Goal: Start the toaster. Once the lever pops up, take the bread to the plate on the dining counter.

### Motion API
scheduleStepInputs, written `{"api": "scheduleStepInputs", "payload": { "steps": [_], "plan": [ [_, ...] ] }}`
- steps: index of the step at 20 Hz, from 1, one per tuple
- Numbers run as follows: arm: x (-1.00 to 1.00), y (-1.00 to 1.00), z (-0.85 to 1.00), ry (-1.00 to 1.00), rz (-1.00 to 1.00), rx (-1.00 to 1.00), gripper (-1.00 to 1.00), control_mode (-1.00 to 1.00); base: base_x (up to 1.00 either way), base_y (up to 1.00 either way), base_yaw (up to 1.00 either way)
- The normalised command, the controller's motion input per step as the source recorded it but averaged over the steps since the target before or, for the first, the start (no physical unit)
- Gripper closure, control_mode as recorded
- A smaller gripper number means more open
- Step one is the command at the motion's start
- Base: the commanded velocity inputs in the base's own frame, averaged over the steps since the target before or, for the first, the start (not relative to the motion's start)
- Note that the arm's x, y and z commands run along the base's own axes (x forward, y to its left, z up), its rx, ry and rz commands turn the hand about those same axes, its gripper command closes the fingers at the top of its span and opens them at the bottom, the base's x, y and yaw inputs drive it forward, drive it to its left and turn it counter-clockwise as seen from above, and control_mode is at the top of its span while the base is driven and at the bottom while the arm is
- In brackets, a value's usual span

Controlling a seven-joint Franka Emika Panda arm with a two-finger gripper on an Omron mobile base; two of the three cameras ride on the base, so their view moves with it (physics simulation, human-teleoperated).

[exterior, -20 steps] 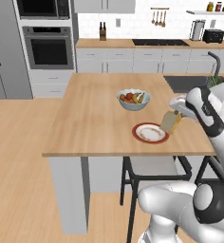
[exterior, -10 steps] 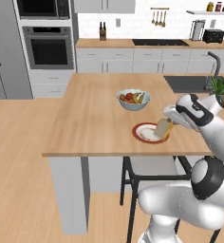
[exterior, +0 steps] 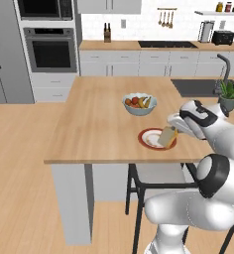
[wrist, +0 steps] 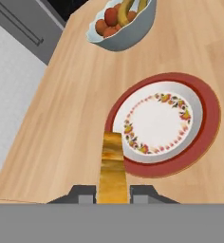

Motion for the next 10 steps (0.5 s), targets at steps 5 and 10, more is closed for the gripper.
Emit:
{"api": "scheduleStepInputs", "payload": {
  "steps": [5,10],
  "plan": [
    [0.27,0.0,0.05,0.0,0.0,0.0,1.0,-1.0,0.0,0.0,0.0],
    [0.46,0.0,-0.11,0.0,0.0,0.0,1.0,-1.0,0.0,0.0,0.0]
  ]
}}
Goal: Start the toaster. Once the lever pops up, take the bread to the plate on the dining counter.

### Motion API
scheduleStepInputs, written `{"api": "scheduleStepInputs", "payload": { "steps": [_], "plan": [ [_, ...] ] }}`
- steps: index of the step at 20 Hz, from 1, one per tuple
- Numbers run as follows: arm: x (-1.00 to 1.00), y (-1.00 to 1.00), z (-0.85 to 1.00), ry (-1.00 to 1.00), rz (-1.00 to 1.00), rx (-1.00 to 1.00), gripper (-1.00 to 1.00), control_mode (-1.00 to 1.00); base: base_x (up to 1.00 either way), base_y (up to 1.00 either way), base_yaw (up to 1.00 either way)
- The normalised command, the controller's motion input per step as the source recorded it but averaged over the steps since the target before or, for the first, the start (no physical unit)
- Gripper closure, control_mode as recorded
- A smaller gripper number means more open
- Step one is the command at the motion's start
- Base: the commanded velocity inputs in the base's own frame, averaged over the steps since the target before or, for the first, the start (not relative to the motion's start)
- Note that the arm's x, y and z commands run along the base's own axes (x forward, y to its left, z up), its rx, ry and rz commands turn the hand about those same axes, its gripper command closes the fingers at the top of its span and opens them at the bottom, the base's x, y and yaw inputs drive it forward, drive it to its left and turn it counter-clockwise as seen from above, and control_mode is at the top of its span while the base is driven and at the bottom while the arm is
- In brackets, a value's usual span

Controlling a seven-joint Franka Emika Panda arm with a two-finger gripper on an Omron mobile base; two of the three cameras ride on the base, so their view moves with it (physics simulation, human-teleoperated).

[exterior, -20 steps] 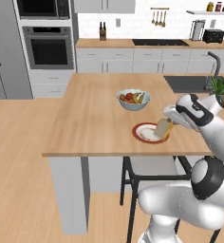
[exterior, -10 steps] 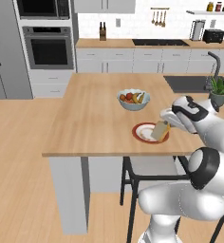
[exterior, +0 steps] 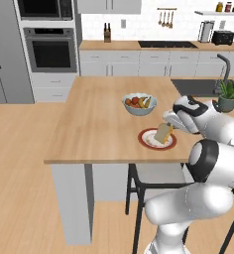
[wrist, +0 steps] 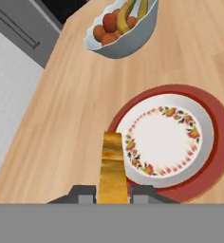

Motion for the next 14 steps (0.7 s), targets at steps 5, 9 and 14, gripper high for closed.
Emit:
{"api": "scheduleStepInputs", "payload": {
  "steps": [5,9,14],
  "plan": [
    [0.35,0.0,-0.31,0.0,0.0,0.0,1.0,-1.0,0.0,0.0,0.0],
    [0.32,0.0,-0.42,0.0,0.0,0.0,1.0,-1.0,0.0,0.0,0.0],
    [0.34,0.0,-0.29,0.0,0.0,0.0,1.0,-1.0,0.0,0.0,0.0]
  ]
}}
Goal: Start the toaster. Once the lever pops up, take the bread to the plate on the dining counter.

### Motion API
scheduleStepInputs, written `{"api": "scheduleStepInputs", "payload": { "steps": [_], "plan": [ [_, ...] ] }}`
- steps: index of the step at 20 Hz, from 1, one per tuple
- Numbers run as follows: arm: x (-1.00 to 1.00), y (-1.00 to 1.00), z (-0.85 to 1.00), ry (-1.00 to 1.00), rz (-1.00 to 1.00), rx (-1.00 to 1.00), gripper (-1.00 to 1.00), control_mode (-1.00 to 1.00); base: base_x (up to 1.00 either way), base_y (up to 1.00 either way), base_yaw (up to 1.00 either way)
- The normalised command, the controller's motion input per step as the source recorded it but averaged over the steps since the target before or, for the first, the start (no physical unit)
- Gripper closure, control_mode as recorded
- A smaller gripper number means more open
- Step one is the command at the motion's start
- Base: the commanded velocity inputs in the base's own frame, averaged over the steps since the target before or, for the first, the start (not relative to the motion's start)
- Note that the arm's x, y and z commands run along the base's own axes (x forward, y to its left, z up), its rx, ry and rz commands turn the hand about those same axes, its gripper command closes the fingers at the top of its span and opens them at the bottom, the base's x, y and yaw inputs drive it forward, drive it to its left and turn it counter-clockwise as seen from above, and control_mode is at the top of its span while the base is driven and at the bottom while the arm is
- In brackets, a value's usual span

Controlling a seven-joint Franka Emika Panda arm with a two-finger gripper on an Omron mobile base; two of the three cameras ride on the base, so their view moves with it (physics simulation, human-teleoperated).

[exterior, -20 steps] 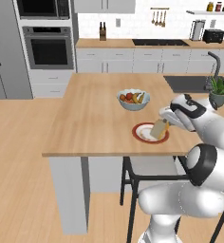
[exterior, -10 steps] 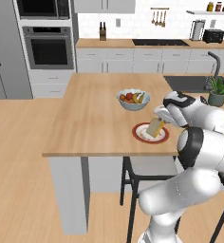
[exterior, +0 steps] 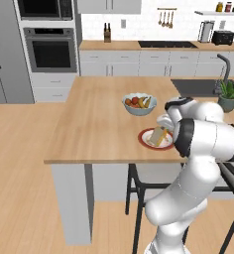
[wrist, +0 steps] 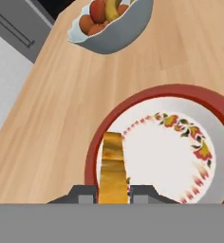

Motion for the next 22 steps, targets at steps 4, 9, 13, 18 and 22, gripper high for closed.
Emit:
{"api": "scheduleStepInputs", "payload": {
  "steps": [4,9,13,18,22],
  "plan": [
    [0.3,0.0,-0.15,-0.05,0.0,0.0,1.0,-1.0,0.0,0.0,0.0],
    [0.18,0.0,-0.01,-0.04,0.0,0.0,1.0,-1.0,0.0,0.0,0.0],
    [0.01,0.02,-0.04,0.01,0.0,-0.02,-1.0,-1.0,0.0,0.0,0.0],
    [-0.02,-0.01,0.07,-0.13,0.01,0.0,-1.0,-1.0,0.0,0.0,0.0],
    [-0.01,-0.02,0.39,-0.28,0.0,0.0,-1.0,-1.0,0.0,0.0,0.0]
  ]
}}
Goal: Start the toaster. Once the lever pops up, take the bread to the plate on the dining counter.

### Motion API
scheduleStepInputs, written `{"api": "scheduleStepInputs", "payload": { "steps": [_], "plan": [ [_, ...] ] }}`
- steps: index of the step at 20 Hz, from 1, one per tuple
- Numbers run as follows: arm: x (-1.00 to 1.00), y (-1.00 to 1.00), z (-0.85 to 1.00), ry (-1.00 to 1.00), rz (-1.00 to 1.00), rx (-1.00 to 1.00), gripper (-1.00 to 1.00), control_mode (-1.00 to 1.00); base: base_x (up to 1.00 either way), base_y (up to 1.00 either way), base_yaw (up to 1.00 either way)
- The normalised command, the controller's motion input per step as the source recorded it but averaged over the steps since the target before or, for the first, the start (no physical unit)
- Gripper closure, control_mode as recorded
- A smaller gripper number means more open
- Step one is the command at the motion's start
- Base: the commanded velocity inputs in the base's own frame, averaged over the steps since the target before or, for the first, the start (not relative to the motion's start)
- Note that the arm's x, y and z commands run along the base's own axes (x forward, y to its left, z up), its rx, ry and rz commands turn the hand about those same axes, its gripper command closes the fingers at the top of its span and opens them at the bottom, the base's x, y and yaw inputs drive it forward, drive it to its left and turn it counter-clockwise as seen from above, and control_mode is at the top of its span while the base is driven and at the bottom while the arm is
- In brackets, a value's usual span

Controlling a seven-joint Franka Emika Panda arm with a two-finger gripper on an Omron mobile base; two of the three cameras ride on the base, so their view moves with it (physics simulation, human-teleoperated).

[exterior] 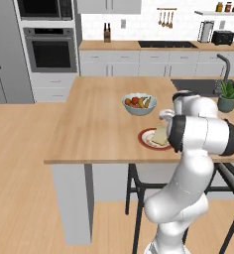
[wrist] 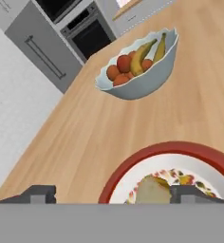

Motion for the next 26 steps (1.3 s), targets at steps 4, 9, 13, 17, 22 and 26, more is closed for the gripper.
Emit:
{"api": "scheduleStepInputs", "payload": {
  "steps": [4,9,13,17,22,26],
  "plan": [
    [-0.31,0.0,0.56,-0.39,0.0,0.0,-1.0,-1.0,0.0,0.0,0.0],
    [-0.73,0.02,0.77,-0.49,0.0,0.0,-1.0,-1.0,0.0,0.0,0.0],
    [-1.0,0.3,0.89,-0.58,0.09,-0.06,-1.0,-1.0,0.0,0.0,0.0],
    [-1.0,0.39,1.0,-0.58,0.09,-0.09,-1.0,-1.0,0.0,0.0,0.0],
    [-1.0,0.6,1.0,-0.47,0.08,-0.14,-1.0,-1.0,0.0,0.0,0.0],
    [-1.0,0.62,1.0,-0.38,0.06,-0.16,-1.0,-1.0,0.0,0.0,0.0]
  ]
}}
